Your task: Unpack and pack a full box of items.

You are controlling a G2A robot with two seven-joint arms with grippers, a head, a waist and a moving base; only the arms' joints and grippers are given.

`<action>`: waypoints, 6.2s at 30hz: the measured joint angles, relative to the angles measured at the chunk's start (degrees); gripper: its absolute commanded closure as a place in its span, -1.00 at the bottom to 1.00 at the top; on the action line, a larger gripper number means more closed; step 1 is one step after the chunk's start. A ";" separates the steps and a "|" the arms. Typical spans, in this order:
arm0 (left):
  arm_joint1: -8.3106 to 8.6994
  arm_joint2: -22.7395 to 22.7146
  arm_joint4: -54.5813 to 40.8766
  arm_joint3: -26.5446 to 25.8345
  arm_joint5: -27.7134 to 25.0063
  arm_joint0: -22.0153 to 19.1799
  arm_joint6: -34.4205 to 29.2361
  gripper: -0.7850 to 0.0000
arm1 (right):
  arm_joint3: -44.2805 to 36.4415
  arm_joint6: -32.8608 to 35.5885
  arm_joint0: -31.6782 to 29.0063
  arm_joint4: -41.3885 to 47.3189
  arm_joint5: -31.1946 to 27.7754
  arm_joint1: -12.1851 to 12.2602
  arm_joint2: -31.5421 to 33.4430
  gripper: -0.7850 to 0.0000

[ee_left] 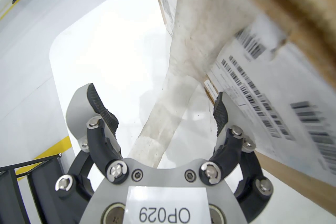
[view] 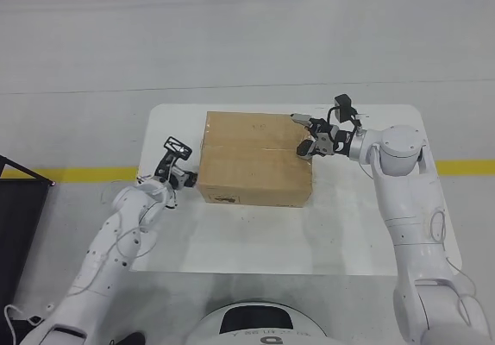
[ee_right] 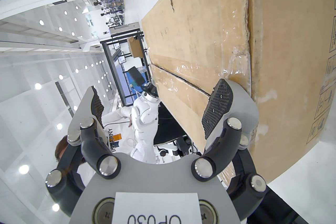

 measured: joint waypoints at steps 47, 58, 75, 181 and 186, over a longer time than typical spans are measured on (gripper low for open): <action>-0.04 -4.45 -1.59 4.37 -3.04 1.38 12.42 -1.00 | 0.00 0.00 0.00 0.00 0.00 0.00 0.00 -1.00; 0.20 -6.30 -5.75 -2.07 -6.42 0.65 8.96 -1.00 | 0.00 0.00 0.00 0.00 0.00 0.00 0.00 -1.00; 0.80 -7.88 -7.07 -8.37 -8.56 3.46 6.57 -1.00 | 0.00 0.00 0.00 0.00 0.00 0.00 0.00 -1.00; 3.16 -14.49 -4.11 -12.14 -13.61 10.07 7.57 -1.00 | 0.00 0.00 0.00 0.00 0.00 0.00 0.00 -1.00; 2.49 -10.86 -5.71 -7.22 -13.83 4.60 4.83 -1.00 | 0.00 0.00 0.00 0.00 0.00 0.00 0.00 -1.00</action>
